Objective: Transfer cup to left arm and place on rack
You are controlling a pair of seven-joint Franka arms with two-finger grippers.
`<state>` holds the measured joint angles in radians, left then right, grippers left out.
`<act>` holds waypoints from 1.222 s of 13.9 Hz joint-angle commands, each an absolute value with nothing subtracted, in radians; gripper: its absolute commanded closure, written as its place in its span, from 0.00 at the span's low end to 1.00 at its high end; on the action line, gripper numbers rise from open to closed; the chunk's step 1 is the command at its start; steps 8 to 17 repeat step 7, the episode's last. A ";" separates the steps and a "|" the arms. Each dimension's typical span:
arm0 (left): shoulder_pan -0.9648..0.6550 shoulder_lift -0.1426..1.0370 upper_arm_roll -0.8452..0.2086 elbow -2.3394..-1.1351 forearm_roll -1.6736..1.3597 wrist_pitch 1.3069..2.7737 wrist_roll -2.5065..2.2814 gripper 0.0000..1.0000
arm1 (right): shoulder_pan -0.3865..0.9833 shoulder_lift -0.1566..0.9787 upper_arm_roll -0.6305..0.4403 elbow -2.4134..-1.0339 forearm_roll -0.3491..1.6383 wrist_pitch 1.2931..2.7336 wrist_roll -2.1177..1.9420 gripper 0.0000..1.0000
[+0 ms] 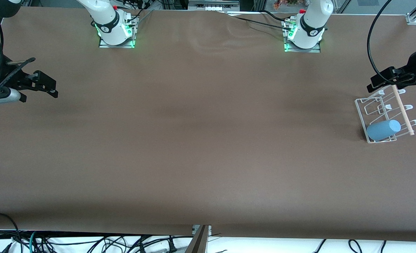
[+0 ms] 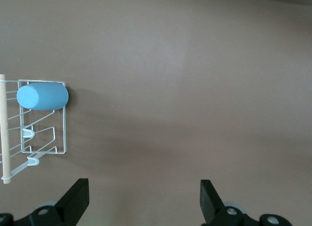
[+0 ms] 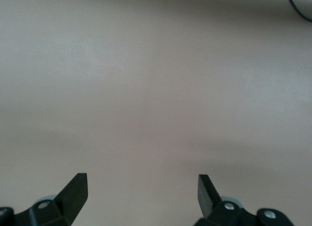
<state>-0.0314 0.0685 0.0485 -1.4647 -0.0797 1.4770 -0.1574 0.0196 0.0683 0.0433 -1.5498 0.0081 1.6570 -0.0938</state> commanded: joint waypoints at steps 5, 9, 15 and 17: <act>-0.031 0.106 0.060 -1.442 -0.091 1.457 -0.120 0.00 | 0.020 0.061 0.048 -1.537 -0.002 1.634 -0.107 0.00; -0.026 0.112 0.060 -1.442 -0.095 1.457 -0.120 0.00 | 0.021 0.060 0.049 -1.537 -0.002 1.634 -0.107 0.00; -0.026 0.112 0.060 -1.442 -0.095 1.457 -0.120 0.00 | 0.021 0.060 0.049 -1.537 -0.002 1.634 -0.107 0.00; -0.026 0.112 0.060 -1.442 -0.095 1.457 -0.120 0.00 | 0.021 0.060 0.049 -1.537 -0.002 1.634 -0.107 0.00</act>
